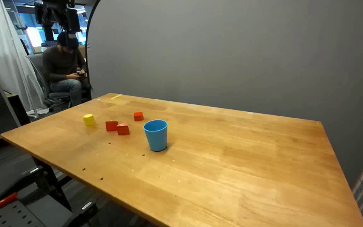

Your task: Pick the yellow block and put it in the cup

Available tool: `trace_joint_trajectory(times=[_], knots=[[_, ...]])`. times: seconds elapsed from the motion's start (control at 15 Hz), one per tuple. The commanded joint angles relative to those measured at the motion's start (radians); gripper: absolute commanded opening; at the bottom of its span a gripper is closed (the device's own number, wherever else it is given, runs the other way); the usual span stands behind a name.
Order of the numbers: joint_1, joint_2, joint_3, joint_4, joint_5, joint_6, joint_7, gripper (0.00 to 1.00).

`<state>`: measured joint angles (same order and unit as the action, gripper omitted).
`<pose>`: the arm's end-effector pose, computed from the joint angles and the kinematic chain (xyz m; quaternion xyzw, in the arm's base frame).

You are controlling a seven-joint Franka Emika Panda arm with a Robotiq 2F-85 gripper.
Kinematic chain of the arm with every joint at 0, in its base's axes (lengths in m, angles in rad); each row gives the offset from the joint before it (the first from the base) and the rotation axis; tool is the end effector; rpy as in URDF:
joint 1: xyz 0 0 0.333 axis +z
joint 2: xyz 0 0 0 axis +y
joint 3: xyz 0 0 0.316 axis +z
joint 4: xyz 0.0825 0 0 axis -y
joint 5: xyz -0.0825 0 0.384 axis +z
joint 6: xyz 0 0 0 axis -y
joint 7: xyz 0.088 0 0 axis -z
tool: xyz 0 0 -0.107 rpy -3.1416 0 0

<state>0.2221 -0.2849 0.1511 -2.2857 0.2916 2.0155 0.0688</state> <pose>0.4257 0.1880 0.4687 -0.9901 -0.0865 0.0170 0.1095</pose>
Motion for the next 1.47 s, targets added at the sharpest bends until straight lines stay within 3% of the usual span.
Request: trace_joint_trajectory(times=[0.0,0.13,0.27,0.47,0.73,0.93,1.13,1.4], knots=[[-0.01,0.0,0.009,0.005,0.003,-0.002,-0.002,1.0],[-0.014,0.008,0.014,0.02,-0.019,-0.019,0.013,1.0],[-0.023,0.08,0.054,0.081,-0.09,-0.012,0.119,1.0],[-0.008,0.266,0.135,0.224,-0.277,-0.029,0.283,1.0],[0.058,0.502,0.166,0.408,-0.417,-0.074,0.351,1.0],[0.108,0.669,0.133,0.535,-0.422,-0.065,0.344,1.0],[0.115,0.787,0.109,0.617,-0.339,-0.03,0.307,1.0],[0.127,0.876,0.065,0.651,-0.302,0.038,0.334,1.0]])
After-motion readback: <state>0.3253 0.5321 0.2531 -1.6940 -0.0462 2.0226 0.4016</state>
